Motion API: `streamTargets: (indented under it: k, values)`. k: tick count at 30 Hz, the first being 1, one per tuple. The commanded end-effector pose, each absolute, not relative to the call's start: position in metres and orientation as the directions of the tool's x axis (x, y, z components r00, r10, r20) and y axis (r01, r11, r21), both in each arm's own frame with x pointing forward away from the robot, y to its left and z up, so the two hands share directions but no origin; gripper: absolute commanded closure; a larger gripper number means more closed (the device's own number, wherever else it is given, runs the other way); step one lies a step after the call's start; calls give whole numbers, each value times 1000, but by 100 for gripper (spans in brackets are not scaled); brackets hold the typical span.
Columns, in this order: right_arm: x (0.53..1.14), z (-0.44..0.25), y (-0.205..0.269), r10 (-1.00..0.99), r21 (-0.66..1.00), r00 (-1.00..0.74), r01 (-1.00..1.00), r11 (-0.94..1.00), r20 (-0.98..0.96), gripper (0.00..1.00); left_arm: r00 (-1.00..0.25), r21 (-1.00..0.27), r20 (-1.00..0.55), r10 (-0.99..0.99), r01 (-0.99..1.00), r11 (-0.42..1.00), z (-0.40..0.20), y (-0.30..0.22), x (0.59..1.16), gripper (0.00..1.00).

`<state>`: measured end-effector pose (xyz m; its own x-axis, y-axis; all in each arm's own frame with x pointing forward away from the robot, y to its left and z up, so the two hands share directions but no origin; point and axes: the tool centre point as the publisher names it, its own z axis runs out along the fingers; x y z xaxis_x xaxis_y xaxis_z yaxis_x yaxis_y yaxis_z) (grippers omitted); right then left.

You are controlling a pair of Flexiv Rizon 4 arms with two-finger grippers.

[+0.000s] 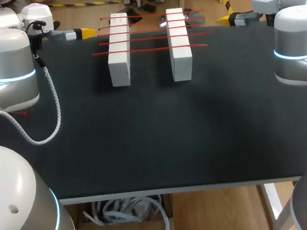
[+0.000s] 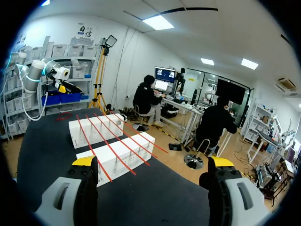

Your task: Grab the tape and strap the tape.

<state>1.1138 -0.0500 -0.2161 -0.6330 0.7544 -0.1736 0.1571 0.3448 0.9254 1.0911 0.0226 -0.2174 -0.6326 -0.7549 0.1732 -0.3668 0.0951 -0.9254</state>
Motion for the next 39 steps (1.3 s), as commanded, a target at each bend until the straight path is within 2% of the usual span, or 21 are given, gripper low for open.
streamTargets:
  k: [1,15,21,33,39]
  values:
    - [1114,-216,-50,754,925,-633,157,345,-174,0,-633,-925,173,-755,-367,95,-217,23,1091,0]
    - [1114,-216,-50,754,925,-633,157,345,-174,0,-633,-925,173,-755,-367,95,-217,23,1091,0]
    - [1114,-216,-50,754,925,-633,157,345,-174,0,-683,-942,107,-722,-301,146,-217,31,1096,0]
    - [1114,-216,-50,754,925,-633,157,345,-174,0,-909,-955,-13,-416,-112,275,-225,23,1078,0]
    - [1114,-216,-50,754,925,-633,157,345,-174,0,-956,-952,-85,-279,-4,305,-236,16,1072,0]
